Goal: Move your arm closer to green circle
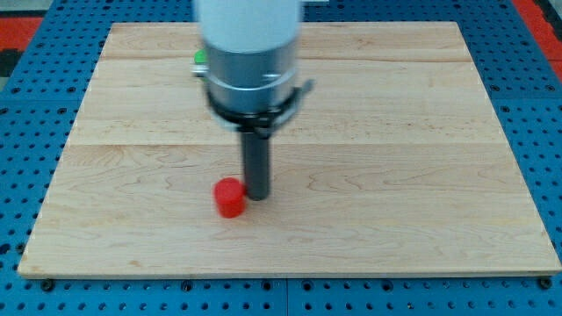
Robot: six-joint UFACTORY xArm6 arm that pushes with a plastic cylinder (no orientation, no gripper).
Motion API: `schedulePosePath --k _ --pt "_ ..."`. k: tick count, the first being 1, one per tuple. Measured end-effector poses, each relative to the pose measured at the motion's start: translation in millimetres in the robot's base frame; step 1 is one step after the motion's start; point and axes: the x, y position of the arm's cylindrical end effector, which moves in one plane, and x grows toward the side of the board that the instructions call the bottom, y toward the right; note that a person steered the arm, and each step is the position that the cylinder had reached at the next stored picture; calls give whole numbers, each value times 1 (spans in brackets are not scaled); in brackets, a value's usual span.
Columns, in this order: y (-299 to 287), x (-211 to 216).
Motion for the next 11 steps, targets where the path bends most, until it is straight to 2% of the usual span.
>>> schedulePosePath --k 2,4,5,7,8,9,10,11 --pt "-2 -83" --pt "-106 -84" --pt "-117 -84" --pt "-144 -143" --pt "-124 -182" --pt "-150 -211" --pt "-104 -247" --pt "-48 -244"
